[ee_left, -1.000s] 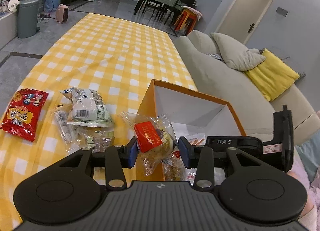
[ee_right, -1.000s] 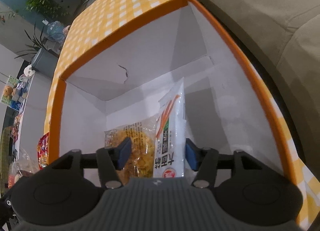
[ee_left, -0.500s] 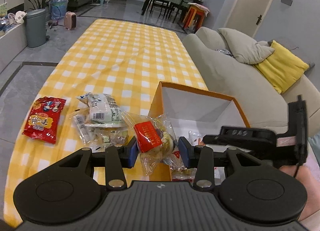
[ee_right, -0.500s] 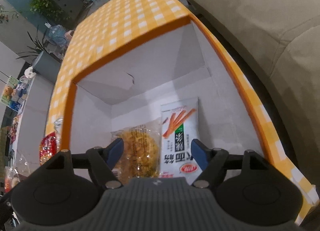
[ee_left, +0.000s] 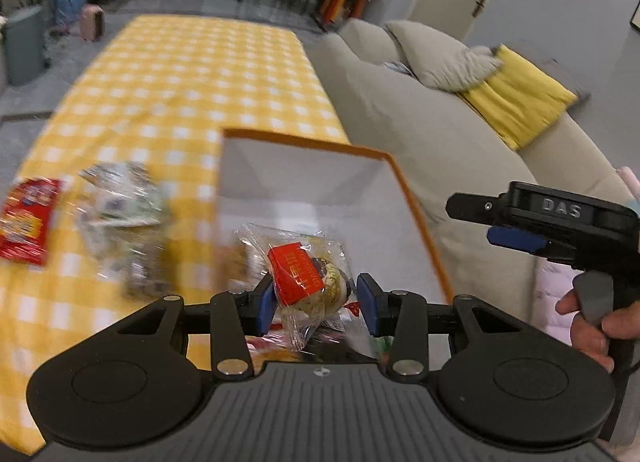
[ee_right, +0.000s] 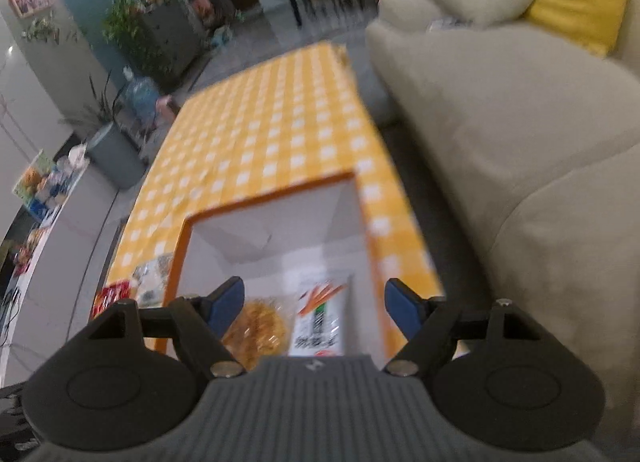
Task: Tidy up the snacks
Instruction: 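Lower the red-label clear bag into the box and open the left tool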
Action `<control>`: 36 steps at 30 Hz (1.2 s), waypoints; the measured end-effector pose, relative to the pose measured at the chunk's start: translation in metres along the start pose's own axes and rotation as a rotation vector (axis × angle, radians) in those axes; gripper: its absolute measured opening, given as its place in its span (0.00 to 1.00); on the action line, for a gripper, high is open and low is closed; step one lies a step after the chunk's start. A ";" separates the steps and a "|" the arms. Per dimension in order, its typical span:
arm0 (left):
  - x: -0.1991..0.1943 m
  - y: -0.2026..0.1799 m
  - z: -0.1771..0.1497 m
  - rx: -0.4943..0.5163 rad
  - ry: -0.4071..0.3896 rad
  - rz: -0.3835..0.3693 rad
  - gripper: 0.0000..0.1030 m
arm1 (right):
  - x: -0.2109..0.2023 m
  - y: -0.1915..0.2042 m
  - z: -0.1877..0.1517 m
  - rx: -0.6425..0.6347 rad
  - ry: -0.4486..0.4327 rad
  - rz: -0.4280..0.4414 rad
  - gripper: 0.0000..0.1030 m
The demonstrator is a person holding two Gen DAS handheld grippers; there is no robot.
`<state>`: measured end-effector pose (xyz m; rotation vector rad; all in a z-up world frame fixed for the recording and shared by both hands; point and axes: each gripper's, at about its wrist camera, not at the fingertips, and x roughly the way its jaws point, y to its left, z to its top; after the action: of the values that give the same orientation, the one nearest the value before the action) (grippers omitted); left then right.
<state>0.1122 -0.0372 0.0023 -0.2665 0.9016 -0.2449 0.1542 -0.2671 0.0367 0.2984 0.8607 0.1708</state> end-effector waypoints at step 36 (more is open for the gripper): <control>0.165 -0.058 -0.032 -0.070 0.452 0.055 0.45 | 0.004 -0.129 -0.024 0.352 0.023 0.195 0.73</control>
<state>0.1793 -0.1482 -0.1192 -0.2548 1.3648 -0.2270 0.1421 -0.3832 -0.0224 0.7115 0.8826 0.2038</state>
